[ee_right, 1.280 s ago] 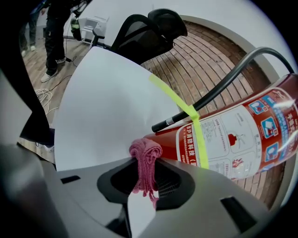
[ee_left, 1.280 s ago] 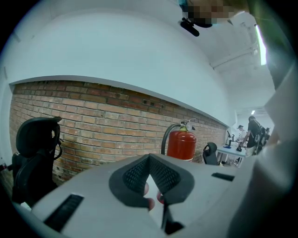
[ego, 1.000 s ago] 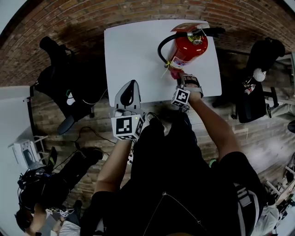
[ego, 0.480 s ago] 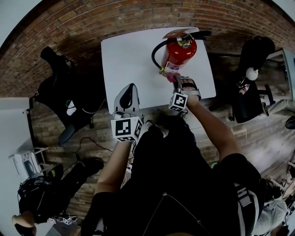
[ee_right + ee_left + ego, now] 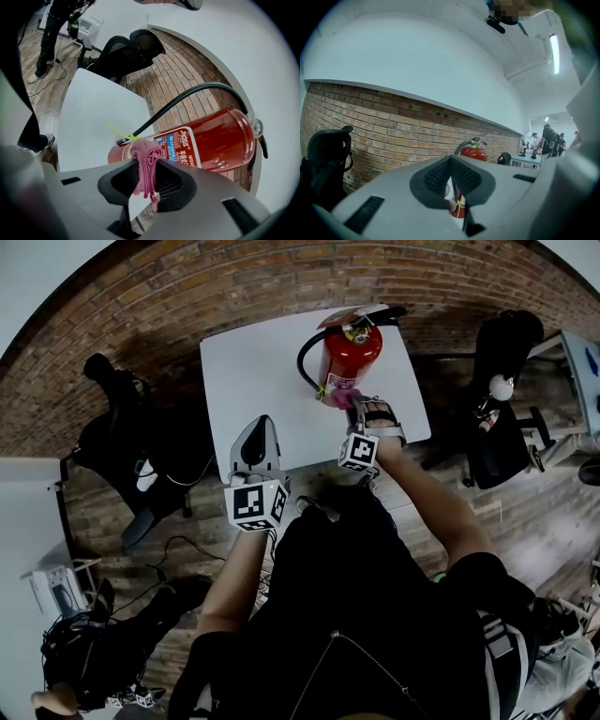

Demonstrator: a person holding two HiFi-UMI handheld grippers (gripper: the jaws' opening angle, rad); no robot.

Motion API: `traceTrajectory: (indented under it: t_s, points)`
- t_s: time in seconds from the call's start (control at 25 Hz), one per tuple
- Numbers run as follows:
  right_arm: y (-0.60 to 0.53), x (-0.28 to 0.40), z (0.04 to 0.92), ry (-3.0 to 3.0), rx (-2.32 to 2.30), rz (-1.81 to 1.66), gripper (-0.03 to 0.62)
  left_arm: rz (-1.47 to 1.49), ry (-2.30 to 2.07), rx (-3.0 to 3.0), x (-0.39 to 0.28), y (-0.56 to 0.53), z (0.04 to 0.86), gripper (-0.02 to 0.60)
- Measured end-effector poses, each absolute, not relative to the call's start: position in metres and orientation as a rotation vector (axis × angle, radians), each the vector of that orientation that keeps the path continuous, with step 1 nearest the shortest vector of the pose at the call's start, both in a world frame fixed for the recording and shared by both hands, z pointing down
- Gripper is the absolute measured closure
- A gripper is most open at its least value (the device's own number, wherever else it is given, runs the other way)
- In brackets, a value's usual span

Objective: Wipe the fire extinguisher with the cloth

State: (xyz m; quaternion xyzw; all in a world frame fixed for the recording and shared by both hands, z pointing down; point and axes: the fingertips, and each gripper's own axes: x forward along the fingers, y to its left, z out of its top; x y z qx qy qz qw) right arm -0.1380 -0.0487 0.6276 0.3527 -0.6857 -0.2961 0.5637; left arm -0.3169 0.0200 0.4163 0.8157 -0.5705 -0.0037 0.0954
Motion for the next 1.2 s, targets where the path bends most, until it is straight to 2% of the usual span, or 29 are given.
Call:
traceTrajectory:
  t_s: [0.76,1.2]
  points:
    - [-0.046,-0.140,0.510,-1.595,0.988,-0.761,0.493,-0.056,-1.642,2.479,-0.307,0.023,0.399,0.572]
    - [-0.045,-0.140,0.473,-1.567,1.008,-0.806,0.493,-0.080,-1.621,2.514,-0.301,0.022,0.387,0.572]
